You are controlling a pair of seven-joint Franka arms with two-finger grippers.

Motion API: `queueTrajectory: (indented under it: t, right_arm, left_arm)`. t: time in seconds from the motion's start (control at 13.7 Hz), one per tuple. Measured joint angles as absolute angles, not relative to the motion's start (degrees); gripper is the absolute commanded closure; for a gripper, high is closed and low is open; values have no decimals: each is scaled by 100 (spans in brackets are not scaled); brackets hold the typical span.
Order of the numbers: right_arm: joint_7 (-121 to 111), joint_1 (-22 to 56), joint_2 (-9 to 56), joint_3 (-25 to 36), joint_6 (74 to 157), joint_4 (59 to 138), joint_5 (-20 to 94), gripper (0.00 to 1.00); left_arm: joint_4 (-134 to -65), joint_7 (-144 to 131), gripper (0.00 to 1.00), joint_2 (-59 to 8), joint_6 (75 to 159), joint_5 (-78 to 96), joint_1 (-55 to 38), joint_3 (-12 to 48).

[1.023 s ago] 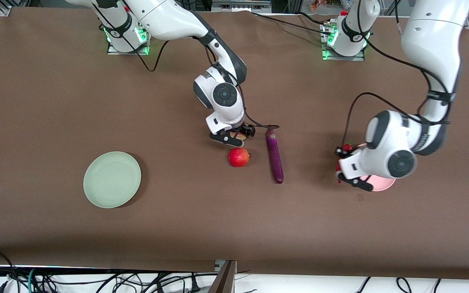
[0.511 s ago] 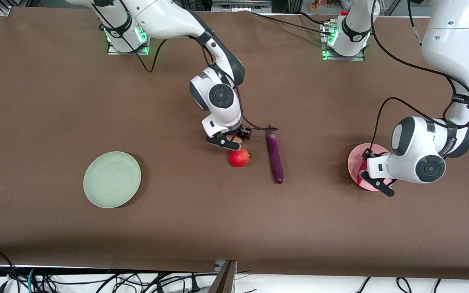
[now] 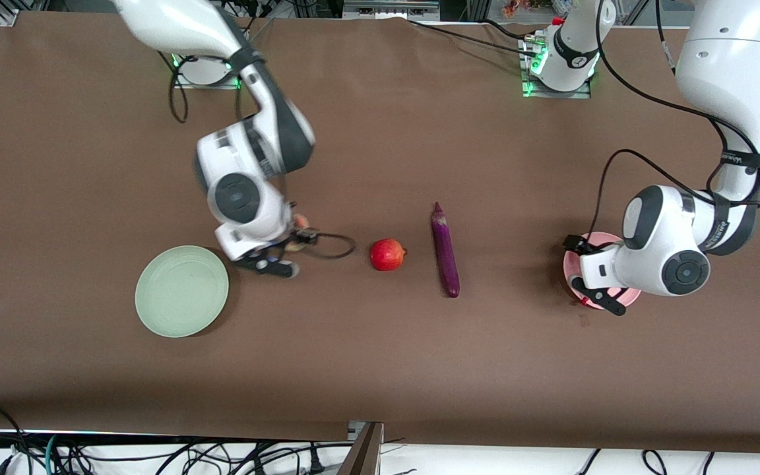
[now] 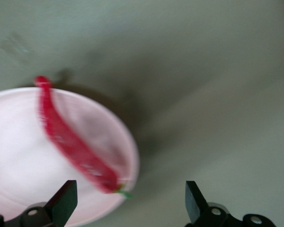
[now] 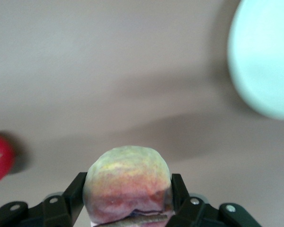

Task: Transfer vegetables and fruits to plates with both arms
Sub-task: 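Carry the peach toward the green plate while the left gripper carries the chili, then release the peach on the green plate while the left gripper drops the chili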

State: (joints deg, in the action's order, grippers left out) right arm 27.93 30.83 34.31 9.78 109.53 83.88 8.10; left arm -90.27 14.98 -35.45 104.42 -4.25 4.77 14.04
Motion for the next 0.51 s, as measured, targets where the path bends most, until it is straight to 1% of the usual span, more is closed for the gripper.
queueTrajectory:
  t: [0.29,0.44,0.51]
  right_arm:
    - [983,1905,3479,1067,10849,8462,810,65]
    - [388,1422,3616,1062,10842,8517,811,65]
    - [270,1282,3706,1058,10847,8530,811,65]
  left_arm:
    - [-8956,-1579,0,-3465,10338,-395,-3,2217]
    - [-8966,-2918,0,-3501,10581,-394,-502,2287]
    - [-8975,-3335,0,-3569,10920,-394,-704,2287]
